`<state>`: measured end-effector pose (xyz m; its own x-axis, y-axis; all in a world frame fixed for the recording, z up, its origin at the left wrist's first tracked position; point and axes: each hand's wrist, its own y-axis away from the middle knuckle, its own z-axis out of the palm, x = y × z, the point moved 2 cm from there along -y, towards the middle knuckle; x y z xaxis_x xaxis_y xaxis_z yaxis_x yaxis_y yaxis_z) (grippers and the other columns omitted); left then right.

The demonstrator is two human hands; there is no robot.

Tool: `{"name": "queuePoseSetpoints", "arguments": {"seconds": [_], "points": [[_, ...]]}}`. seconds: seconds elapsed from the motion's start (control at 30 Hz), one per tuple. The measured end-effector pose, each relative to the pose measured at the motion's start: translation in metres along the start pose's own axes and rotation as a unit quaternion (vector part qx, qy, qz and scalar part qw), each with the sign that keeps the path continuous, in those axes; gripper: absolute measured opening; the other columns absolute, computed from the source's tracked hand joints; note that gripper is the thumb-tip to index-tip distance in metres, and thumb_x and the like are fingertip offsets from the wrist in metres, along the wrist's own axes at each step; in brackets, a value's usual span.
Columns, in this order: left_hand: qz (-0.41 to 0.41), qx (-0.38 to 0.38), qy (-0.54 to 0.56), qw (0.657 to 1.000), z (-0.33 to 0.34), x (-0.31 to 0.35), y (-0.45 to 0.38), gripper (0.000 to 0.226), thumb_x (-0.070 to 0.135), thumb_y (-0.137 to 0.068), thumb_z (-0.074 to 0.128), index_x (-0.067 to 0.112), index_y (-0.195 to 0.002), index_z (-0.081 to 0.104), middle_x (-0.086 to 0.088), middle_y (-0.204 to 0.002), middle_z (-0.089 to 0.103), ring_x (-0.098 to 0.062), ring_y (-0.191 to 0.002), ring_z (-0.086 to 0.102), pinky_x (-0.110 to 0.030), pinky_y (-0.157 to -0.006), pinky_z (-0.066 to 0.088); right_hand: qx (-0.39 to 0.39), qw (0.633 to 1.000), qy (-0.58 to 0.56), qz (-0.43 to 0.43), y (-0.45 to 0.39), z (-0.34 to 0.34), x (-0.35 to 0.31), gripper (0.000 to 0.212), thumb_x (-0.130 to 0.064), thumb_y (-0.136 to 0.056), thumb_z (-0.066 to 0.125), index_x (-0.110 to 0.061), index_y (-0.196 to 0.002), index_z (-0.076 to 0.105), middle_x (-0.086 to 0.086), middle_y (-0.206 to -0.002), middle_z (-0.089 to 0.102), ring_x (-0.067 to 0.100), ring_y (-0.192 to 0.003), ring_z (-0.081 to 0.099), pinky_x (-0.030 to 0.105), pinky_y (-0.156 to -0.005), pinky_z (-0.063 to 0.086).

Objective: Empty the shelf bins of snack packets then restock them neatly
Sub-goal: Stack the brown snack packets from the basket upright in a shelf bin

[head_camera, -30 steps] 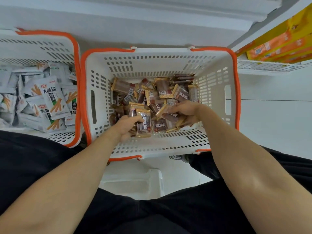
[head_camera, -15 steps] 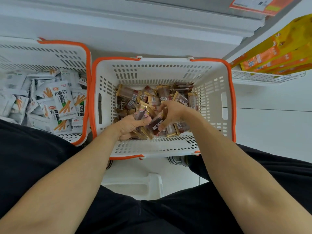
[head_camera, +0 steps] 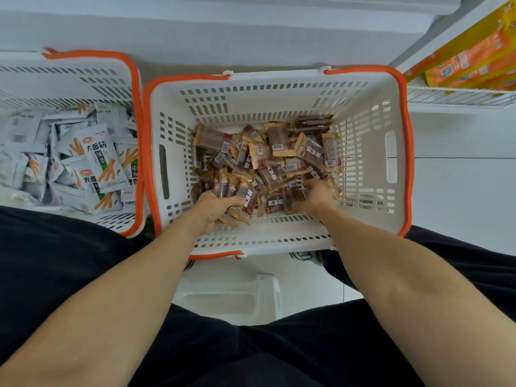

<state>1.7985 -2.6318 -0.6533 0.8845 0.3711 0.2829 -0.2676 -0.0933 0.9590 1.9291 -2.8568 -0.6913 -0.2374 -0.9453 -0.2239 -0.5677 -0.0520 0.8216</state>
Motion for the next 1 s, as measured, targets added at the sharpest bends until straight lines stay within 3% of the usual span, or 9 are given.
{"name": "queuePoseSetpoints", "arguments": {"seconds": [0.17, 0.3, 0.43, 0.53, 0.63, 0.73, 0.8, 0.9, 1.0], "points": [[-0.014, 0.008, -0.010, 1.000, 0.000, -0.001, -0.007, 0.039, 0.017, -0.077, 0.086, 0.007, -0.112, 0.071, -0.014, -0.092, 0.077, -0.034, -0.072, 0.074, -0.035, -0.058, 0.062, -0.016, 0.999, 0.014, -0.031, -0.015, 0.020, -0.009, 0.081, -0.040, -0.071, 0.090, -0.012, -0.135, 0.050, 0.010, -0.130, 0.061, 0.025, -0.112, 0.061, 0.037, -0.099, 0.051], [-0.028, 0.008, -0.022, 0.999, -0.005, -0.006, -0.013, 0.050, 0.021, -0.075, 0.087, 0.007, -0.118, 0.067, -0.014, -0.094, 0.077, -0.035, -0.079, 0.075, -0.043, -0.074, 0.063, 0.044, 0.997, 0.070, 0.000, -0.022, 0.030, -0.008, 0.089, -0.038, -0.073, 0.088, -0.009, -0.141, 0.039, 0.017, -0.151, 0.037, 0.037, -0.133, 0.048, 0.047, -0.107, 0.046], [-0.027, 0.010, -0.033, 0.999, -0.003, -0.005, -0.010, 0.038, 0.021, -0.079, 0.084, 0.011, -0.113, 0.070, -0.010, -0.092, 0.078, -0.035, -0.074, 0.075, -0.031, -0.058, 0.058, 0.021, 0.995, 0.102, -0.007, -0.029, 0.021, -0.008, 0.067, -0.028, -0.066, 0.092, -0.011, -0.122, 0.059, 0.009, -0.123, 0.063, 0.029, -0.110, 0.063, 0.040, -0.093, 0.055], [-0.017, 0.006, -0.021, 1.000, 0.002, 0.001, -0.007, 0.042, 0.022, -0.073, 0.088, 0.008, -0.110, 0.072, -0.015, -0.098, 0.077, -0.037, -0.080, 0.075, -0.044, -0.072, 0.062, -0.103, 0.991, 0.061, 0.052, -0.022, 0.001, -0.013, 0.047, -0.023, -0.070, 0.091, -0.006, -0.102, 0.062, 0.007, -0.102, 0.070, 0.023, -0.092, 0.067, 0.034, -0.086, 0.058], [-0.001, -0.006, -0.011, 1.000, 0.006, 0.007, 0.002, 0.036, 0.022, -0.074, 0.088, 0.008, -0.104, 0.073, -0.017, -0.096, 0.076, -0.039, -0.089, 0.074, -0.057, -0.087, 0.058, -0.278, 0.951, -0.092, 0.096, 0.006, -0.032, -0.027, 0.028, -0.014, -0.087, 0.075, -0.003, -0.109, 0.063, 0.010, -0.103, 0.071, 0.024, -0.092, 0.071, 0.038, -0.089, 0.057], [0.028, -0.018, 0.030, 0.999, 0.012, 0.017, 0.020, 0.037, 0.016, -0.077, 0.085, 0.005, -0.110, 0.071, -0.019, -0.096, 0.076, -0.038, -0.091, 0.073, -0.055, -0.086, 0.058, -0.355, 0.915, -0.181, 0.058, 0.037, -0.065, -0.042, 0.034, -0.007, -0.084, 0.061, -0.008, -0.117, 0.067, 0.016, -0.111, 0.065, 0.031, -0.089, 0.069, 0.042, -0.075, 0.049], [0.050, -0.025, 0.080, 0.995, 0.015, 0.021, 0.027, 0.067, 0.023, -0.067, 0.093, 0.002, -0.123, 0.064, -0.020, -0.109, 0.073, -0.035, -0.095, 0.073, -0.052, -0.082, 0.060, -0.336, 0.918, -0.209, 0.027, 0.061, -0.086, -0.057, 0.020, -0.005, -0.085, 0.051, -0.011, -0.086, 0.070, 0.011, -0.084, 0.063, 0.022, -0.061, 0.056, 0.034, -0.057, 0.045], [0.095, -0.047, 0.154, 0.982, 0.018, 0.033, 0.030, 0.116, 0.035, -0.042, 0.103, 0.006, -0.140, 0.048, -0.018, -0.127, 0.065, -0.035, -0.109, 0.067, -0.053, -0.093, 0.055, -0.293, 0.912, -0.287, -0.024, 0.089, -0.110, -0.080, 0.024, 0.002, -0.098, 0.038, -0.008, -0.089, 0.057, 0.003, -0.065, 0.062, 0.015, -0.053, 0.058, 0.026, -0.048, 0.050], [0.150, -0.090, 0.217, 0.960, 0.028, 0.063, 0.083, 0.076, 0.017, -0.062, 0.090, 0.002, -0.129, 0.057, -0.022, -0.118, 0.069, -0.034, -0.100, 0.069, -0.049, -0.087, 0.058, -0.239, 0.935, -0.242, -0.097, 0.119, -0.130, -0.104, 0.009, -0.007, -0.098, 0.059, -0.007, -0.105, 0.065, 0.008, -0.088, 0.071, 0.019, -0.072, 0.065, 0.033, -0.065, 0.058]]}}
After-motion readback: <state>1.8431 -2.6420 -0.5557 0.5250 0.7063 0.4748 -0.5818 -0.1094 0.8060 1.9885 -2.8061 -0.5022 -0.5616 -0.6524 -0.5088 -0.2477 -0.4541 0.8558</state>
